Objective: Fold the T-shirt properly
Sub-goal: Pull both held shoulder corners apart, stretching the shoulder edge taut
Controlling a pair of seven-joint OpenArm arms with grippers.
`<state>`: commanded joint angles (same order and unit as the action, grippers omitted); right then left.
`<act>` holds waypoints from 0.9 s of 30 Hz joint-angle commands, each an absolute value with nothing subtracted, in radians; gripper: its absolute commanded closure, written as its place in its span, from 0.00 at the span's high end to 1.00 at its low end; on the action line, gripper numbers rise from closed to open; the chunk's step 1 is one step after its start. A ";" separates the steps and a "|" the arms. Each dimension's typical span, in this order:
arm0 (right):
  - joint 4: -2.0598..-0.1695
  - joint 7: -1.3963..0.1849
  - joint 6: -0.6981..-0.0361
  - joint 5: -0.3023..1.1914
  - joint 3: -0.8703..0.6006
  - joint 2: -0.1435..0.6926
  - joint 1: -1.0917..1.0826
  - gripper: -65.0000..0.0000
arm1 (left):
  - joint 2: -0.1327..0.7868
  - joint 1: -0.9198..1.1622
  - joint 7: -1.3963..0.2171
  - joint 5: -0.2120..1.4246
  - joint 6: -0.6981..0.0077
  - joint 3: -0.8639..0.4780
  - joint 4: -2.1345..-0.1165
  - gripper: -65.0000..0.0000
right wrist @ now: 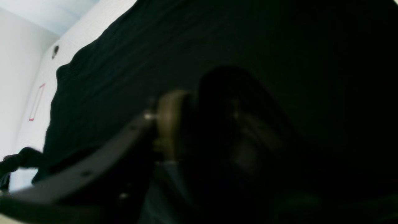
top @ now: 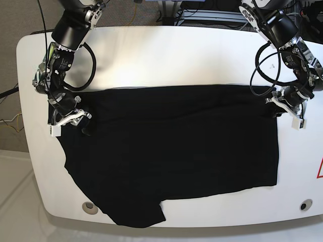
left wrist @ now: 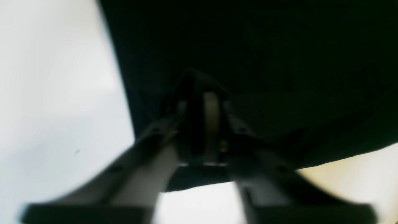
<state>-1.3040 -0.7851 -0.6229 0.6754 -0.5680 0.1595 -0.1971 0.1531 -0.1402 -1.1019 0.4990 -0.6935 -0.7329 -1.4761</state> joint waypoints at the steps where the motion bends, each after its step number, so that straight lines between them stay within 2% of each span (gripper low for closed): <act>1: -1.304 -0.779 -0.624 0.667 -0.562 0.161 -0.197 0.54 | 0.155 -0.139 -1.098 0.497 -0.694 -0.734 -1.477 0.40; 5: -1.326 -0.743 -0.635 0.601 -0.539 0.182 -0.192 0.65 | 0.164 -0.126 -1.047 0.490 -0.698 -0.734 -1.481 0.64; 13: -1.389 -0.747 -0.651 0.524 -0.551 0.195 -0.171 0.69 | 0.179 -0.081 -1.005 0.486 -0.698 -0.741 -1.497 0.59; 17: -1.525 -0.730 -0.659 0.446 -0.552 0.185 -0.120 0.75 | 0.172 -0.011 -0.936 0.473 -0.698 -0.729 -1.532 0.56; 27: -1.617 -0.731 -0.654 0.379 -0.576 0.193 -0.032 0.76 | 0.167 0.078 -0.881 0.460 -0.698 -0.723 -1.587 0.55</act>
